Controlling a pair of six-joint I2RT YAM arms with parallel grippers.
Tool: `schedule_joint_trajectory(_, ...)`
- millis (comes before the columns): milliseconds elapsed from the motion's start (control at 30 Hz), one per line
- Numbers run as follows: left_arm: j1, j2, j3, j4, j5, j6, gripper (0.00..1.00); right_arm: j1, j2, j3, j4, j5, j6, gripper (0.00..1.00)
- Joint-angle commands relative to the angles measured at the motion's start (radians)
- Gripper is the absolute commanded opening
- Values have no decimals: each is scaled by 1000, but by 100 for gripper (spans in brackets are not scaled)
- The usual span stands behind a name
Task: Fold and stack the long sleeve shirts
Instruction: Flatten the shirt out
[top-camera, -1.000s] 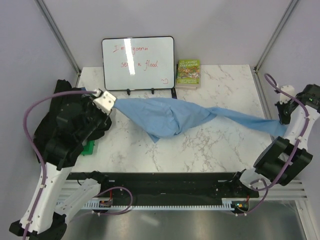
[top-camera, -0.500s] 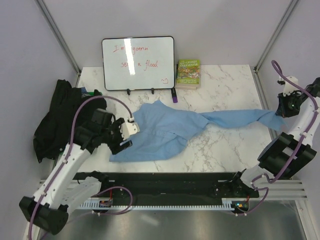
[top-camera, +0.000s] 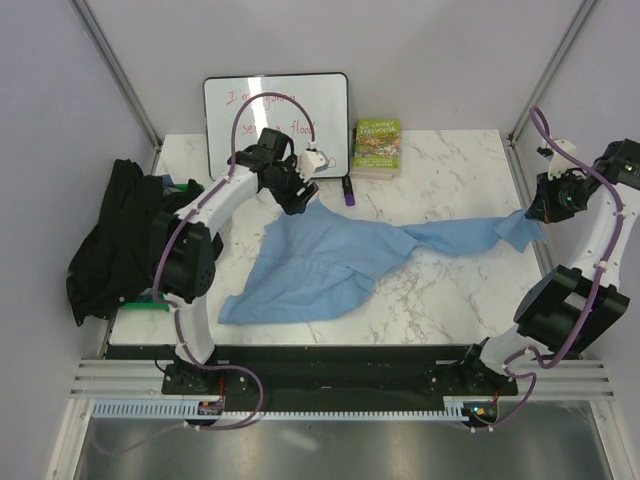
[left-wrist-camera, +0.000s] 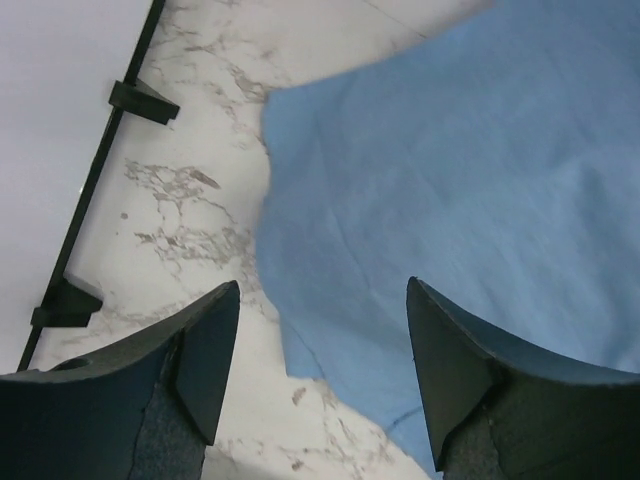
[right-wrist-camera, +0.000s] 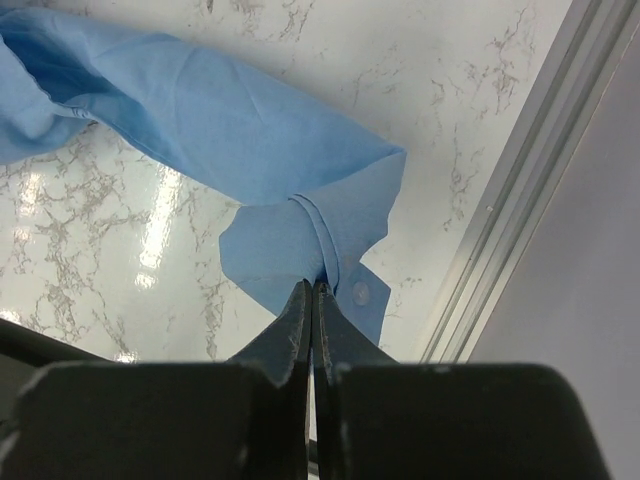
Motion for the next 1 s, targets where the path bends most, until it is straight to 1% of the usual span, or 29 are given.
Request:
schedule_joint_trajectory(0,4,165,131,55,-99,-119,74,11,6,3,-6,-55,15,0)
schedule_joint_trajectory(33,5,190,156,53,-107,-127,74,16,8,1,-6,-55,17,0)
schedule_joint_trajectory(133,7,256,155,41,-118,-124,74,27,12,-6,-6,-58,21,0)
schedule_joint_trajectory(267,5,259,89,36,-107,-102,74,34,15,-6,-7,-63,23,0)
schedule_joint_trajectory(333,5,264,56,35,-119,-98,71,39,14,-5,-4,-69,27,0)
schedule_joint_trajectory(367,7,265,50,33,-125,-96,61,39,17,-5,-4,-80,32,0)
schedule_joint_trajectory(433,7,256,56,33,-124,-98,44,39,18,6,-1,-94,56,0)
schedule_joint_trajectory(467,9,248,69,33,-122,-102,29,39,29,29,-1,-100,67,0)
schedule_joint_trajectory(500,9,241,114,32,-107,-114,23,39,35,47,5,-113,82,0)
schedule_joint_trajectory(533,9,222,147,29,-102,-125,7,37,44,70,9,-121,119,0)
schedule_joint_trajectory(567,9,213,183,26,-102,-141,2,36,66,129,15,-127,145,0)
schedule_joint_trajectory(600,9,206,275,9,-105,-165,2,30,80,170,22,-137,168,0)
schedule_joint_trajectory(633,9,192,320,-5,-102,-176,2,-2,92,212,23,-147,216,0)
schedule_joint_trajectory(667,9,161,358,-19,-98,-188,2,-30,124,313,7,-160,234,0)
schedule_joint_trajectory(700,9,134,410,-60,-64,-188,2,-62,140,370,-26,-192,231,0)
schedule_joint_trajectory(733,7,103,415,-79,-43,-182,2,-125,158,432,-79,-201,193,0)
schedule_joint_trajectory(767,2,16,405,-91,-24,-173,2,-150,195,546,-227,-200,75,0)
schedule_joint_trajectory(800,1,-35,339,-114,15,-138,2,-171,193,559,-233,-187,51,0)
schedule_joint_trajectory(833,1,-89,285,-120,45,-115,2,-206,166,525,-233,-131,5,0)
schedule_joint_trajectory(867,-2,-224,220,-126,95,-84,2,-214,70,380,-233,-94,-164,0)
schedule_joint_trajectory(900,-7,-288,67,-126,114,-14,2,-210,13,286,-233,-59,-252,0)
schedule_joint_trajectory(933,-8,-369,-18,-134,135,32,2,-208,-100,98,-233,7,-329,0)
schedule_joint_trajectory(967,-11,-441,-104,-137,155,77,2,-205,-156,5,-233,36,-496,0)
